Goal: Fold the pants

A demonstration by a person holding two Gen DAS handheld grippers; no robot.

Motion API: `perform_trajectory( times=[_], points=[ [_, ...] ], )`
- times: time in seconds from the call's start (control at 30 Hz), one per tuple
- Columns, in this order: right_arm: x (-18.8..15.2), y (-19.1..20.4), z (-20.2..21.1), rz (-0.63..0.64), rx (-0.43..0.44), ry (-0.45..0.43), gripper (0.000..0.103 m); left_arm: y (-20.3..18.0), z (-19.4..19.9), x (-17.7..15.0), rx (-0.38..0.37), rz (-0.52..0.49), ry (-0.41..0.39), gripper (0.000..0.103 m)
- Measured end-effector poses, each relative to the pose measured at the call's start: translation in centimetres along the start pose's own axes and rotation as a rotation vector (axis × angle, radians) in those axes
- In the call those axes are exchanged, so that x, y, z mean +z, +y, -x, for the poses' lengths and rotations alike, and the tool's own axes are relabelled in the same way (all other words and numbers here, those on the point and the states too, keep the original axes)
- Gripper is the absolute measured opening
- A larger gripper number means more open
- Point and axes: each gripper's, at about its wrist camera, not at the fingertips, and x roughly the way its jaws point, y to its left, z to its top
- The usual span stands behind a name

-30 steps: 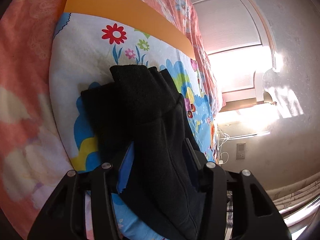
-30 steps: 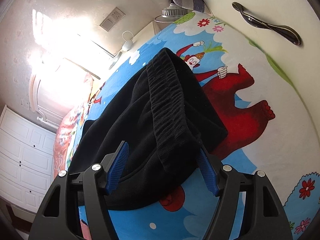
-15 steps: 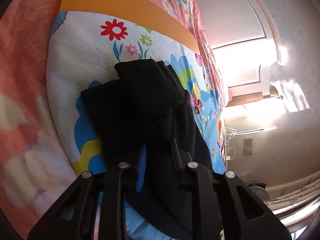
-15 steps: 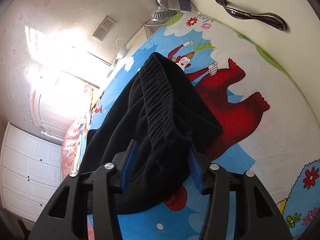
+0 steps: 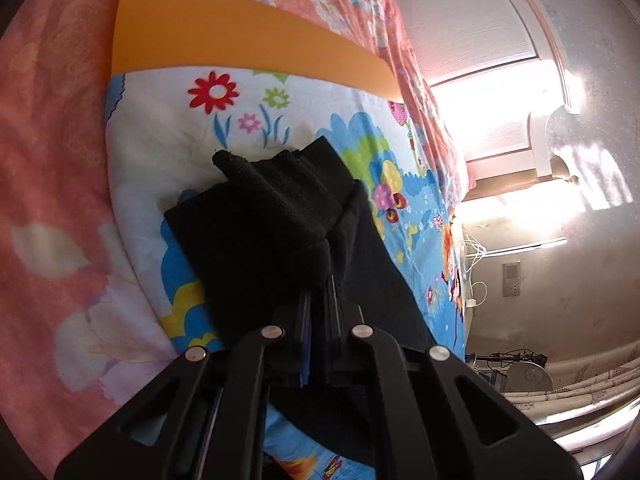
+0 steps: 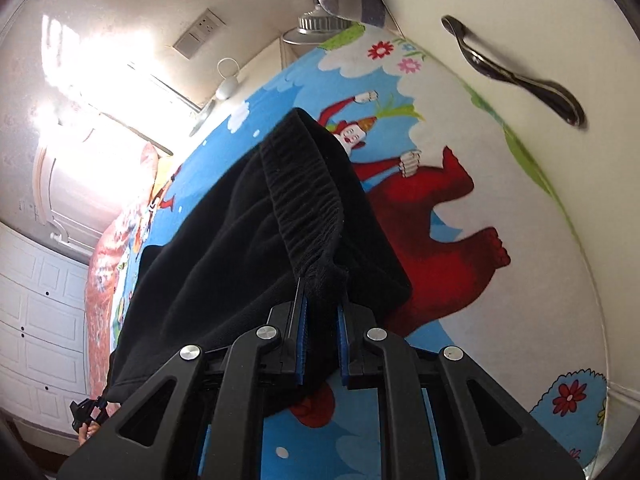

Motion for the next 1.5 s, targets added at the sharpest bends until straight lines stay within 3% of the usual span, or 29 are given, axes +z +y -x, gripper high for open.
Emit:
perform_trajectory(
  times=[0.13,0.27,0.4,0.5,0.63,0.7,0.77,0.9,1.1,1.2,1.27,1.33,1.4,1.5],
  points=[
    [0.0,0.3,0.5,0.018,0.001,-0.008,0.012,1.6,-0.5,-0.4,-0.016,0.023,0.000,0.004],
    [-0.1,1.6,2.7,0.031,0.023,-0.051,0.012,-1.4,2.5,-0.4,-0.056,-0.044,-0.059,0.004],
    [-1.0,0.4,0.9,0.025,-0.026,-0.014,0.012,0.0,1.0,0.0,0.005,-0.017,-0.020,0.004],
    [-0.9,0.3,1.5,0.012,-0.002,-0.024,0.012,0.5,0.3,0.1,0.021,0.004,-0.004,0.004],
    [-0.4,1.7,4.1,0.038,0.037,-0.066,0.011,-3.4,4.6,-0.3,-0.069,-0.068,-0.096,0.004],
    [-0.4,1.7,3.0,0.057,-0.010,-0.059,0.011,-3.3,4.6,-0.5,-0.038,-0.082,-0.098,0.004],
    [-0.9,0.5,1.1,0.037,-0.032,-0.016,0.011,-1.1,3.1,-0.2,-0.019,-0.019,-0.060,0.004],
    [-1.4,-0.2,0.7,0.047,-0.036,-0.008,0.011,1.1,1.4,-0.3,-0.002,0.002,-0.028,0.004],
    [-1.7,0.9,0.6,0.096,-0.096,-0.023,0.012,-1.8,1.8,0.5,0.002,-0.060,-0.033,0.004],
    [-1.9,1.1,0.6,0.113,-0.111,-0.027,0.012,-3.3,4.3,-0.5,-0.033,-0.085,-0.099,0.004],
    [-2.0,1.1,0.5,0.119,-0.118,-0.032,0.012,-2.1,4.8,-1.7,-0.007,-0.065,-0.129,0.004],
    [-1.9,1.2,0.3,0.126,-0.132,-0.038,0.013,0.5,3.2,-2.4,0.037,-0.018,-0.091,0.004],
    [-1.8,1.5,0.1,0.145,-0.153,-0.037,0.014,2.5,1.7,-2.8,0.036,0.017,-0.058,0.004],
    [-1.7,2.1,0.0,0.172,-0.174,-0.036,0.017,2.8,1.4,-2.8,0.015,0.005,-0.070,0.008]
  ],
)
